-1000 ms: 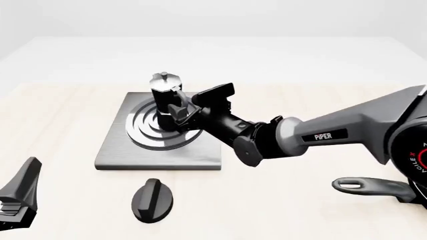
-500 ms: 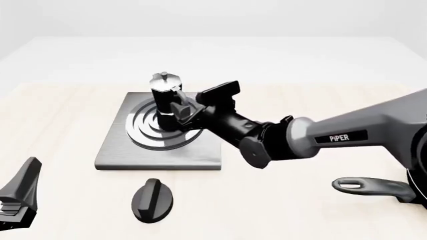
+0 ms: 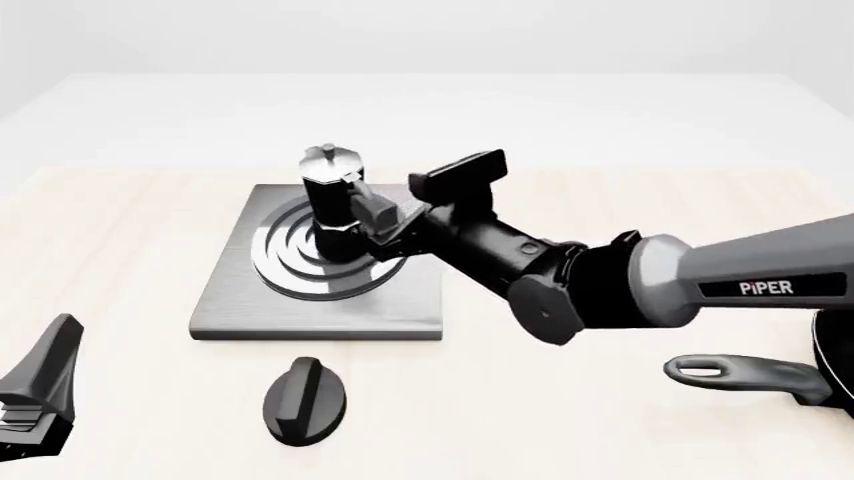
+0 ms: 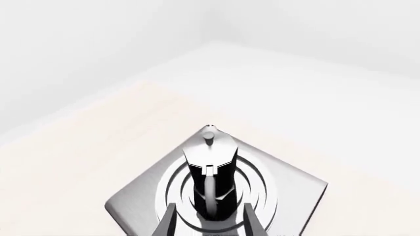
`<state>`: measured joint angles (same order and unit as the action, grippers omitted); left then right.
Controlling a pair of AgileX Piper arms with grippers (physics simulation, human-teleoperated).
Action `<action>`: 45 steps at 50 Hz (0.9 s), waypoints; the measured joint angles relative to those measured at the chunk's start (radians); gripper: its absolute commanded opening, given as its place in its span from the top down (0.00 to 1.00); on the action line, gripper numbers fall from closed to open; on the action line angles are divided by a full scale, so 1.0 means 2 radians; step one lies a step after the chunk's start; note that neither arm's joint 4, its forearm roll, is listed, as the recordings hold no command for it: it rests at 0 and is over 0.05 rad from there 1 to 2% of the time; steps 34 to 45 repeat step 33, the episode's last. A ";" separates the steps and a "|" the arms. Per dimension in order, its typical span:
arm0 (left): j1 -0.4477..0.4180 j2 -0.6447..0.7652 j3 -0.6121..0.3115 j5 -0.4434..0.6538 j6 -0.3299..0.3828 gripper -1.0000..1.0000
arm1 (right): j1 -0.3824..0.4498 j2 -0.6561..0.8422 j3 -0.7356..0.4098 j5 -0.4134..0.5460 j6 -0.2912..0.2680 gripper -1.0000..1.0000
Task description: Put the moka pot on the stove.
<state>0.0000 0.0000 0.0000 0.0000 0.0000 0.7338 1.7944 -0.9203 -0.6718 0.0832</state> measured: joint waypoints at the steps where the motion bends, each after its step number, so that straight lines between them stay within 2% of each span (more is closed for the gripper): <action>1: 0.000 0.000 0.000 0.000 0.000 0.00 | 0.000 -0.003 0.002 0.000 0.000 0.00; 18: 0.000 0.000 0.000 0.000 0.000 0.00 | -0.004 -0.048 0.039 -0.001 -0.004 0.00; 33: 0.000 0.000 0.000 0.000 0.000 0.00 | -0.024 -0.088 0.074 -0.003 -0.007 0.00; 45: 0.000 0.000 0.000 0.000 0.000 0.00 | -0.024 -0.088 0.074 -0.003 -0.007 0.00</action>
